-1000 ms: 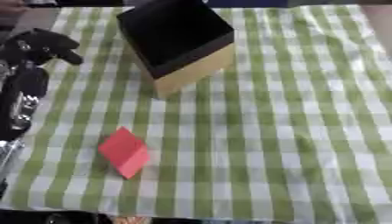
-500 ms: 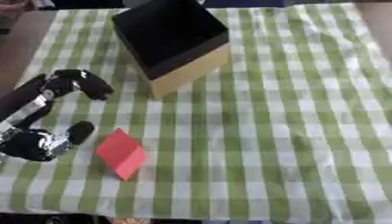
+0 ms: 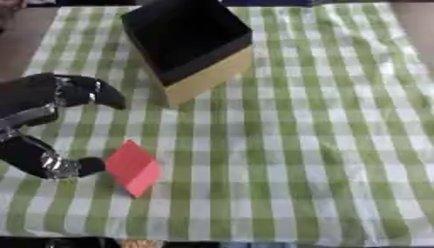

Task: Pick up objects on the table and place them in the box.

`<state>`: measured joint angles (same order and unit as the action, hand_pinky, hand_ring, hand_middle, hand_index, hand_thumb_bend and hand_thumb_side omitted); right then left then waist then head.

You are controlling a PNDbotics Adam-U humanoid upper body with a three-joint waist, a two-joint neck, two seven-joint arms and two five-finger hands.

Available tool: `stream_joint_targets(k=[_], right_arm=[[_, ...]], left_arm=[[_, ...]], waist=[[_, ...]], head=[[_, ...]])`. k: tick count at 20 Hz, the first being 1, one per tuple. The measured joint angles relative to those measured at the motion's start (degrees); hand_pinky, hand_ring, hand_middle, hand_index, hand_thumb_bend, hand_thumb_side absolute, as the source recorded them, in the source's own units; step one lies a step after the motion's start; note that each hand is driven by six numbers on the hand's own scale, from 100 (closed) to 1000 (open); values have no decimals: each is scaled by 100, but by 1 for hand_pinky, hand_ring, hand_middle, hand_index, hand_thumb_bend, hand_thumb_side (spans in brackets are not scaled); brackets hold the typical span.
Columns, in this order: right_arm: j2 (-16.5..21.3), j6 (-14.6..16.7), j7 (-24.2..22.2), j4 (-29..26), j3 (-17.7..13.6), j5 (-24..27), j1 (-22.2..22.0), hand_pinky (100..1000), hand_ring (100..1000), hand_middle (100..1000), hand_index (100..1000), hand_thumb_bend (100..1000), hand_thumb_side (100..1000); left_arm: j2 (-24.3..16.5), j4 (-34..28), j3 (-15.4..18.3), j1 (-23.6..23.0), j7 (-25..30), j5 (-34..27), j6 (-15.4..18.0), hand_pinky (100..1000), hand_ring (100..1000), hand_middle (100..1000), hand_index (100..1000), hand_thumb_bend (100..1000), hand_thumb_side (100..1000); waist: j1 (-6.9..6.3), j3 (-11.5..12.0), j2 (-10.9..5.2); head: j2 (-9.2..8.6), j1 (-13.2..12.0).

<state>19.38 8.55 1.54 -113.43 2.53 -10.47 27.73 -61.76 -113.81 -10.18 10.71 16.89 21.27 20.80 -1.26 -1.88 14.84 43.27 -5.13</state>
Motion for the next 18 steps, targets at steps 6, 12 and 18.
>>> stream_joint_targets(k=[6, 12, 18], right_arm=[[0, -4, -5, 0, 17, 7, 5, 798, 787, 508, 691, 100, 680], [1, -9, -10, 0, 29, 33, 30, 798, 787, 508, 690, 100, 682], [1, -12, -13, 0, 29, 56, 49, 798, 787, 507, 690, 100, 683]], left_arm=[[-191, -1, -105, 166, 320, 388, 168, 727, 824, 812, 869, 635, 574], [-194, -2, -203, 344, 531, 428, 190, 708, 800, 810, 873, 571, 481], [-179, -2, -351, 473, 656, 126, 53, 698, 789, 798, 869, 457, 383]], waist=[[1, -19, 77], [-5, -57, 152], [-9, -89, 182]], head=[[-1, 4], [-6, 23], [-35, 23]])
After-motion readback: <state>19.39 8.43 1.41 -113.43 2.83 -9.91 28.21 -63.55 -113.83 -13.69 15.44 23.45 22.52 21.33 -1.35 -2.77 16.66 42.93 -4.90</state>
